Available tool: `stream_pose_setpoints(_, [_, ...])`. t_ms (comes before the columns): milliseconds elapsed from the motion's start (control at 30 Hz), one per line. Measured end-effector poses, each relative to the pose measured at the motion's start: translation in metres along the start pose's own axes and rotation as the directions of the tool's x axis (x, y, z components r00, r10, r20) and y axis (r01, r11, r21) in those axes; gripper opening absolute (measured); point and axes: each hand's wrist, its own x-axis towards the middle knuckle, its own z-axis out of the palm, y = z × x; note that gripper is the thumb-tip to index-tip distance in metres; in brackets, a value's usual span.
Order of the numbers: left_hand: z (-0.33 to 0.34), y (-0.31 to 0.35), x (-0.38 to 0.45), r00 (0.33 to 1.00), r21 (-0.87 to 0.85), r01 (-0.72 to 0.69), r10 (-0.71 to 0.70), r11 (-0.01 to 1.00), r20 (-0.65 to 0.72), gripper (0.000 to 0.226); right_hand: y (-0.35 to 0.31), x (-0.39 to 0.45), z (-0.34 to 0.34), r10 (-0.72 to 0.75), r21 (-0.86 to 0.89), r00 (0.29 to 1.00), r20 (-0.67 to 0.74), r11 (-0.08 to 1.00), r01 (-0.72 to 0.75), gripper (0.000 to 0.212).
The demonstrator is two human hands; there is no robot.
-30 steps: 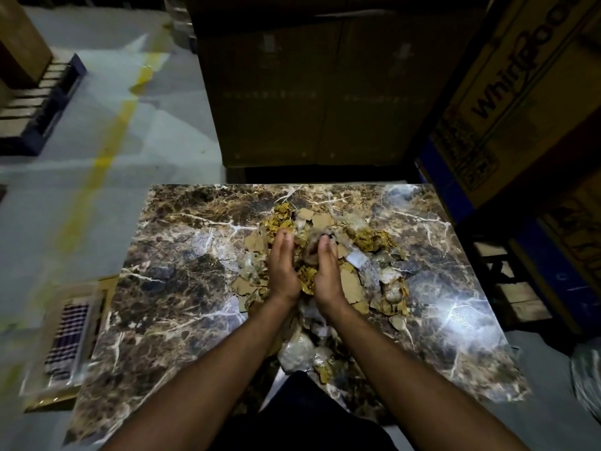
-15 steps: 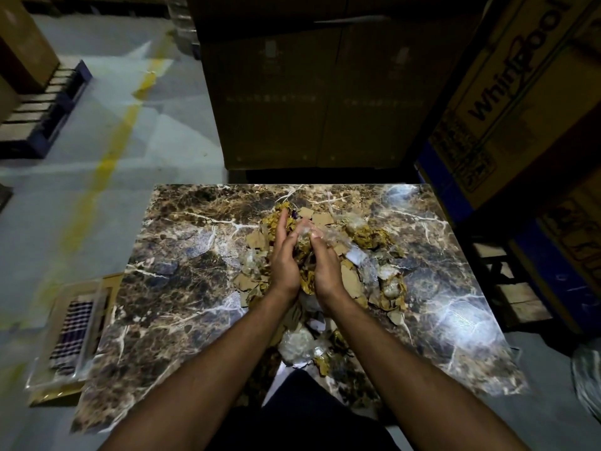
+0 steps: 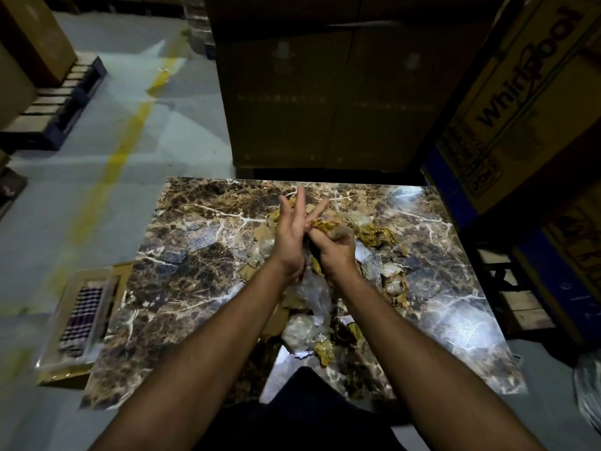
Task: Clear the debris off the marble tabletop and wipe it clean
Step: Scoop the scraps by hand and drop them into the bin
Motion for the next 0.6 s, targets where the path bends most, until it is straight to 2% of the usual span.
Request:
stream_pose_setpoints(33, [-0.002,0.006,0.0,0.999,0.018,0.022,-0.023,1.0,0.039,0.078,-0.002,0.001,-0.003,0.031,-0.014,0.999,-0.018,0.999,-0.031,0.015])
stream_pose_setpoints(100, [-0.007,0.024,0.002,0.996,0.187,0.021,-0.035,0.982,0.077,0.075,-0.009,0.005,-0.012,0.111,-0.033,0.993,-0.04,0.993,-0.112,0.016])
stream_pose_setpoints(200, [-0.033,0.046,0.01,0.993,0.513,-0.067,0.008,0.856,0.115,0.077,-0.024,0.016,-0.031,0.166,0.004,0.983,0.076,0.986,-0.167,0.014])
stream_pose_setpoints(267, [-0.054,0.049,0.012,0.986,0.617,-0.103,-0.004,0.78,0.169,0.096,-0.039,0.022,-0.037,0.202,0.055,0.96,0.196,0.975,-0.216,0.035])
stream_pose_setpoints(333, [-0.062,0.043,0.009,0.971,0.683,-0.099,-0.08,0.723,0.224,0.114,-0.055,0.02,-0.035,0.157,0.07,0.963,0.218,0.982,-0.176,0.018])
stream_pose_setpoints(367, [-0.061,0.038,0.007,0.962,0.687,-0.091,-0.115,0.721,0.249,0.12,-0.06,0.02,-0.034,0.142,0.089,0.965,0.222,0.982,-0.165,0.021])
stream_pose_setpoints(400, [-0.059,0.031,0.004,0.954,0.677,-0.089,-0.132,0.731,0.268,0.122,-0.062,0.021,-0.032,0.127,0.125,0.97,0.21,0.98,-0.155,0.034])
stream_pose_setpoints(467, [-0.053,0.02,0.001,0.958,0.611,-0.085,-0.104,0.787,0.267,0.117,-0.06,0.023,-0.03,0.132,0.209,0.971,0.197,0.963,-0.173,0.051])
stream_pose_setpoints(533, [-0.049,0.012,0.001,0.977,0.472,-0.071,-0.034,0.879,0.21,0.103,-0.053,0.024,-0.031,0.143,0.283,0.974,0.177,0.94,-0.19,0.044])
stream_pose_setpoints(600, [-0.047,0.005,0.002,0.995,0.328,-0.062,0.032,0.943,0.094,0.088,-0.045,0.023,-0.03,0.148,0.324,0.974,0.173,0.925,-0.199,0.035])
